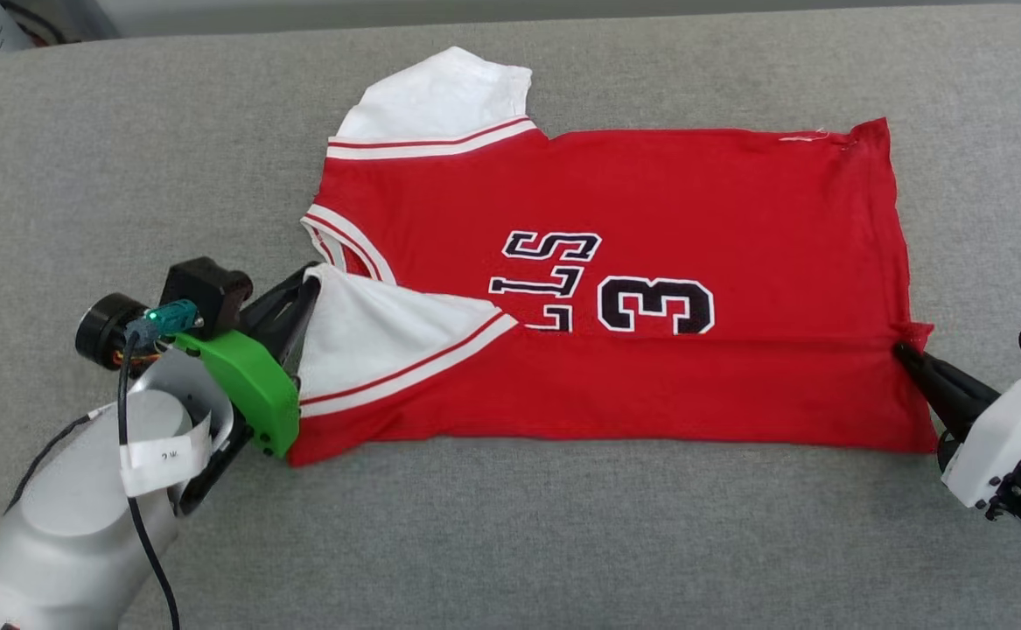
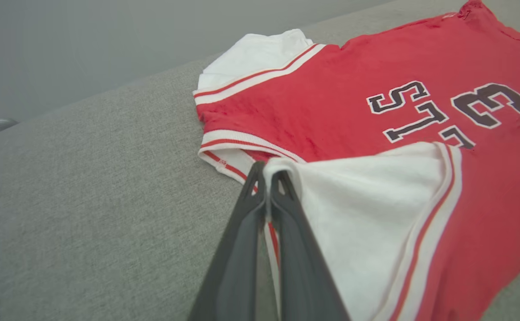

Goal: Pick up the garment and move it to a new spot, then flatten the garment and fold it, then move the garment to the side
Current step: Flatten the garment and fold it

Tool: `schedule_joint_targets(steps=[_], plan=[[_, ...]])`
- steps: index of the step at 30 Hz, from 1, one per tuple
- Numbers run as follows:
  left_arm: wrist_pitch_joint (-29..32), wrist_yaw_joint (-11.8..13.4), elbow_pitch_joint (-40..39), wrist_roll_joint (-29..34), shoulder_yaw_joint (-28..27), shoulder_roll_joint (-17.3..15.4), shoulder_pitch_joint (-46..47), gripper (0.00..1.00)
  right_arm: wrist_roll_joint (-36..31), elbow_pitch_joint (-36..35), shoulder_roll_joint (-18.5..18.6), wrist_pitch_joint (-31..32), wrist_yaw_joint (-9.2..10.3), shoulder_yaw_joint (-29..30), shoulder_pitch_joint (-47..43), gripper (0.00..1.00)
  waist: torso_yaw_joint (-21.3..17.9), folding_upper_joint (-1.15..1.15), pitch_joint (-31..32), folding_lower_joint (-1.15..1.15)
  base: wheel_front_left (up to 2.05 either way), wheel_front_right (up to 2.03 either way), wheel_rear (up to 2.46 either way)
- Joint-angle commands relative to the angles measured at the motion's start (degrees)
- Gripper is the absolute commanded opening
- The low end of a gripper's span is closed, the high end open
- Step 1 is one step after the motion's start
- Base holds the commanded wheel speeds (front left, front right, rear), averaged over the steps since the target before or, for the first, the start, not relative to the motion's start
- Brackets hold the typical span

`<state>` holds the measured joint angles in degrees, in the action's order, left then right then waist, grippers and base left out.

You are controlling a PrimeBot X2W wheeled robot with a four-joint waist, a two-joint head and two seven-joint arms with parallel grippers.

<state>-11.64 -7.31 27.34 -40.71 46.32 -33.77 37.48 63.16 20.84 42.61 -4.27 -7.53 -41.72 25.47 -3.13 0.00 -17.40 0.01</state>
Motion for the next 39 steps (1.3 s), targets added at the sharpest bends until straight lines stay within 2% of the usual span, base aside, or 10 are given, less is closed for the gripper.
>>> schedule_joint_targets(steps=[1, 18, 19, 20, 21, 24, 27, 32, 35, 39], plan=[[-0.7, -0.1, 0.7, 0.1, 0.5, 0.4, 1.9, 0.00, -0.5, 0.5, -0.4, 0.1, 0.04, 0.2, 1.4, 0.00, -0.3, 0.00, -1.5, -0.01, 0.00, 0.00, 0.00], [-3.0, -0.2, 13.3, -7.0, 10.1, 3.9, 5.2, 0.00, -2.9, 6.0, -3.3, -0.3, 0.04, -2.6, 4.5, 0.00, -0.7, 0.00, -2.6, -0.01, 0.00, 0.00, 0.00], [-3.1, -0.2, 13.8, -7.4, 10.2, 3.9, 5.2, 0.30, -3.0, 6.0, -3.2, -0.8, 0.04, -2.5, 4.5, 0.09, -0.7, 0.00, -2.2, -0.01, 0.00, 0.00, 0.00], [-3.1, -0.2, 14.2, -7.7, 10.3, 3.9, 5.3, 0.97, -3.0, 6.1, -3.1, -1.3, 0.04, -2.3, 4.4, 0.42, -0.6, 0.00, -1.9, -0.01, 0.00, 0.00, 0.00], [-3.2, -0.2, 14.5, -8.0, 10.2, 3.9, 5.5, 1.00, -3.1, 6.1, -3.0, -2.0, 0.04, -2.0, 4.3, 1.00, -0.3, 0.00, -1.3, -0.01, 0.00, 0.00, 0.00], [-3.3, -0.2, 14.5, -9.2, 9.5, 3.6, 5.9, 1.00, -3.3, 5.7, -2.7, -3.5, 0.04, -1.4, 3.6, 1.00, 0.1, 0.00, 0.2, -0.01, 0.00, 0.00, 0.00], [-3.3, -0.2, 12.6, -8.9, 9.5, 1.2, 7.0, 1.00, -3.9, 4.3, -2.1, -5.0, 0.04, -0.3, 2.1, 1.00, 1.1, 0.00, 3.3, -0.01, 0.00, 0.00, 0.00], [-2.4, -0.2, 10.4, -8.6, 10.6, -0.5, 9.0, 1.00, -4.9, 3.1, -1.7, -5.3, 0.04, 0.9, 0.3, 1.00, 2.1, 0.00, 5.8, -0.01, 0.00, 0.00, 0.00], [0.8, -0.2, 8.4, -9.3, 11.5, -1.3, 10.4, 1.00, -5.5, 2.6, -1.8, -4.9, 0.04, 1.7, -0.7, 1.00, 2.6, 0.00, 7.1, -0.01, 0.00, 0.00, 0.00], [9.3, -0.2, 5.6, -13.1, 13.1, -2.1, 12.0, 1.00, -6.2, 2.0, -2.0, -4.0, 0.04, 2.8, -1.9, 1.00, 3.2, 0.00, 8.3, -0.01, 0.00, 0.00, 0.00]])
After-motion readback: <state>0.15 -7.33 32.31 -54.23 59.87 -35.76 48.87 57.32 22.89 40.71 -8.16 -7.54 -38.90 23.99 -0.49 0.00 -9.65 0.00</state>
